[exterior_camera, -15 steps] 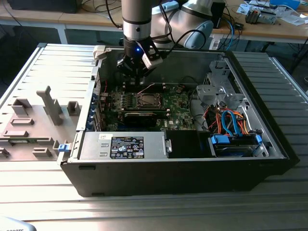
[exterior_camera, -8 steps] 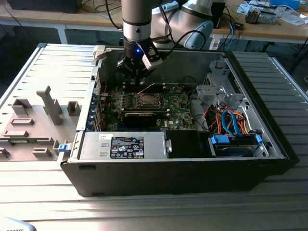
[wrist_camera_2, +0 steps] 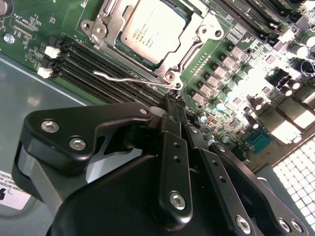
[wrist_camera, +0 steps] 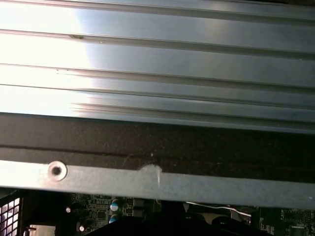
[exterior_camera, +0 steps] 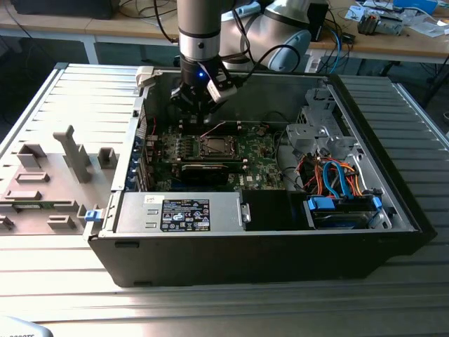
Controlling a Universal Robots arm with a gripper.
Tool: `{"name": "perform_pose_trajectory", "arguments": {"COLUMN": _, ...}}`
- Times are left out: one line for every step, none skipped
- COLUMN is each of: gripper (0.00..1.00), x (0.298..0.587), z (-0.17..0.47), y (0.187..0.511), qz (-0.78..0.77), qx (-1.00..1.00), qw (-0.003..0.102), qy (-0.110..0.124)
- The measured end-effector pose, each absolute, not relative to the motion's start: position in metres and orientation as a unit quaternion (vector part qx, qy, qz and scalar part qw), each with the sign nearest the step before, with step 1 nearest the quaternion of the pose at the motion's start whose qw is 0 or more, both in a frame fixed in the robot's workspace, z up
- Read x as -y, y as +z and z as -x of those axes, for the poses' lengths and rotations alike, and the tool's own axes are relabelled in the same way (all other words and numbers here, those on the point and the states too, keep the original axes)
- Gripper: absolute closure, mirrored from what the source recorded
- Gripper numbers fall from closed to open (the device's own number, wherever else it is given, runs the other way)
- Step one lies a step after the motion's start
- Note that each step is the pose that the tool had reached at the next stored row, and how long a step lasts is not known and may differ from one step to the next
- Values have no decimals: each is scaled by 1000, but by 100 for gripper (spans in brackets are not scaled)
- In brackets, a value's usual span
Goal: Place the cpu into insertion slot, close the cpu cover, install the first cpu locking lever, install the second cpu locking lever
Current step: 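Install the first cpu locking lever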
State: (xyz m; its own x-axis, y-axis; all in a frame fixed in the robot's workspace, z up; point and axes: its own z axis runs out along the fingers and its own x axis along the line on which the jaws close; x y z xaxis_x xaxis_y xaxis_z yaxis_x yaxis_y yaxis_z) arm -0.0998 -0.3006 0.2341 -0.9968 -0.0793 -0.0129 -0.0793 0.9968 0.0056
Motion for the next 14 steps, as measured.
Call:
{"name": "perform_pose_trajectory", "arguments": {"gripper": 89, "x": 301, "z": 100, "y": 234, "qz": 40, "qx": -999, "qw": 6, "qy": 3}}
{"name": "perform_pose_trajectory", "arguments": {"gripper": 89, "x": 301, "z": 100, "y": 233, "qz": 40, "qx": -999, "qw": 6, "qy": 3}}
{"name": "perform_pose_trajectory", "arguments": {"gripper": 89, "x": 301, "z": 100, "y": 233, "qz": 40, "qx": -999, "qw": 6, "qy": 3}}
{"name": "perform_pose_trajectory", "arguments": {"gripper": 89, "x": 301, "z": 100, "y": 233, "qz": 40, "qx": -999, "qw": 6, "qy": 3}}
{"name": "perform_pose_trajectory", "arguments": {"gripper": 89, "x": 301, "z": 100, "y": 233, "qz": 40, "qx": -999, "qw": 6, "qy": 3}}
{"name": "perform_pose_trajectory", "arguments": {"gripper": 89, "x": 301, "z": 100, "y": 233, "qz": 40, "qx": -999, "qw": 6, "qy": 3}}
{"name": "perform_pose_trajectory", "arguments": {"gripper": 89, "x": 301, "z": 100, "y": 233, "qz": 40, "qx": -999, "qw": 6, "qy": 3}}
{"name": "perform_pose_trajectory", "arguments": {"gripper": 89, "x": 301, "z": 100, "y": 232, "qz": 40, "qx": -999, "qw": 6, "qy": 3}}
{"name": "perform_pose_trajectory", "arguments": {"gripper": 89, "x": 301, "z": 100, "y": 232, "qz": 40, "qx": -999, "qw": 6, "qy": 3}}
{"name": "perform_pose_trajectory", "arguments": {"gripper": 89, "x": 301, "z": 100, "y": 232, "qz": 40, "qx": -999, "qw": 6, "qy": 3}}
{"name": "perform_pose_trajectory", "arguments": {"gripper": 89, "x": 301, "z": 100, "y": 232, "qz": 40, "qx": -999, "qw": 6, "qy": 3}}
{"name": "perform_pose_trajectory", "arguments": {"gripper": 89, "x": 301, "z": 100, "y": 232, "qz": 40, "qx": -999, "qw": 6, "qy": 3}}
{"name": "perform_pose_trajectory", "arguments": {"gripper": 89, "x": 301, "z": 100, "y": 232, "qz": 40, "qx": -999, "qw": 6, "qy": 3}}
{"name": "perform_pose_trajectory", "arguments": {"gripper": 89, "x": 301, "z": 100, "y": 231, "qz": 40, "qx": -999, "qw": 6, "qy": 3}}
